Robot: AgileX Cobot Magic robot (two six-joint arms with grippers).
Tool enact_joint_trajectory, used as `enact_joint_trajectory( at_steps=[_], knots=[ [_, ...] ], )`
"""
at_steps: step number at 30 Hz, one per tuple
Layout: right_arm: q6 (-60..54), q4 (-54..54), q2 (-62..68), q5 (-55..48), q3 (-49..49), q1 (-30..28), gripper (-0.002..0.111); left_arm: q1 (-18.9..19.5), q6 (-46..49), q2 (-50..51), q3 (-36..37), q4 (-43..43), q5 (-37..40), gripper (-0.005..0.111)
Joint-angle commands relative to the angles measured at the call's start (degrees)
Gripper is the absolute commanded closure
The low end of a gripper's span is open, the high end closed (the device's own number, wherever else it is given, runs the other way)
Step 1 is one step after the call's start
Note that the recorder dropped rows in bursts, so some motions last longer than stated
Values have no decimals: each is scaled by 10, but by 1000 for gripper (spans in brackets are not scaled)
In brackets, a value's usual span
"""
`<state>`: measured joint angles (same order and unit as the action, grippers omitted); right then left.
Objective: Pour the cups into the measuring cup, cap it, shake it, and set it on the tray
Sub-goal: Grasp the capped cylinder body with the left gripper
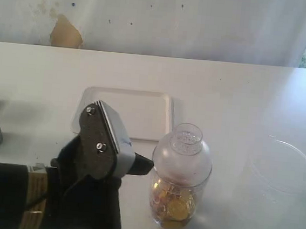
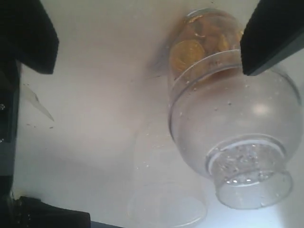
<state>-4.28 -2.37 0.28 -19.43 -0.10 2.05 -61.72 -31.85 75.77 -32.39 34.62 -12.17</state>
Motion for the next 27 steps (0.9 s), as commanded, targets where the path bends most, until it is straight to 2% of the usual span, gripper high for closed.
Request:
enact_joint_trajectory(
  at_steps=[1,4,7,11,17,24,27],
  knots=[
    [0,3,-3,1,1,2,108,-1,127,43,3,-126,-31,2],
    [0,3,-3,1,1,2,108,-1,214,49,3,-226,-31,2],
    [0,3,-3,1,1,2,108,-1,263,48,3,-285,-35,2],
    [0,3,-3,1,1,2,108,-1,279,50,4,-302,-53,2],
    [0,3,-3,1,1,2,108,-1,307,111,4,-322,-127,2],
    [0,3,-3,1,1,2,108,-1,417,169,4,-506,-199,2],
    [0,3,-3,1,1,2,108,-1,420,178,3,-472,-218,2]
  ],
)
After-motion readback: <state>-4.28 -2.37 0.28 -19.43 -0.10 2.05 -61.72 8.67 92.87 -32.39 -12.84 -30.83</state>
